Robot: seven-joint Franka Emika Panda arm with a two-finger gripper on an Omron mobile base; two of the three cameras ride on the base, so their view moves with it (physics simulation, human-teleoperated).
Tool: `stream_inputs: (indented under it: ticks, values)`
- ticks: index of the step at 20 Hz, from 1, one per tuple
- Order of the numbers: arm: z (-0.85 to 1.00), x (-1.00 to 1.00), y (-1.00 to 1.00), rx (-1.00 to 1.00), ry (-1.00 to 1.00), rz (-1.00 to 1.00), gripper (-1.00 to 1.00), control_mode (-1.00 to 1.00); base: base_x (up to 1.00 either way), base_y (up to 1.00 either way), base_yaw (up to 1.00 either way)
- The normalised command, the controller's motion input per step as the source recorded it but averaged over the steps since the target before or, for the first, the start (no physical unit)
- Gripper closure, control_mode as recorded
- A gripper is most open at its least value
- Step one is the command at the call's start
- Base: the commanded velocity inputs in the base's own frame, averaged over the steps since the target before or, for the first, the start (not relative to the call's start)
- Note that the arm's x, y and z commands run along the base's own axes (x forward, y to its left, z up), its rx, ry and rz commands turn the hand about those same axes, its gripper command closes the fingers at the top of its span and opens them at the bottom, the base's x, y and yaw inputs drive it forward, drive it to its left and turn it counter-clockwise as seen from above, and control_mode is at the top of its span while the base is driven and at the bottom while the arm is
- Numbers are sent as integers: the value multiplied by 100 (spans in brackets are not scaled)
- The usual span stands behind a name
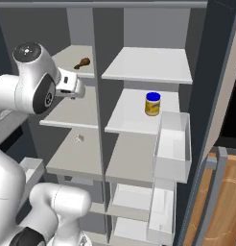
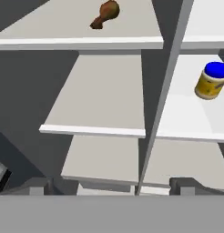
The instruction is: Pick up the frozen chicken drumstick from the freezer, place it on any shelf in the fridge, and close the fridge and freezer doors when done.
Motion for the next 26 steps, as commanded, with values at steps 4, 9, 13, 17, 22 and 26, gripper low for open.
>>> stream_inputs:
  ticks: [4,9,13,17,22,26]
  values:
    - [70,31,31,18,-18,-7,-100,-100,0,0,0]
    - [36,56,48,13,-10,-15,-100,-100,0,0,0]
    - [6,73,27,0,-1,-9,-100,-100,0,0,0]
    - [-5,82,3,-2,6,-1,-100,-100,0,0,0]
    - [-11,69,0,-8,8,0,-100,-100,0,0,0]
    - [-12,67,3,-6,8,0,-100,-100,0,0,0]
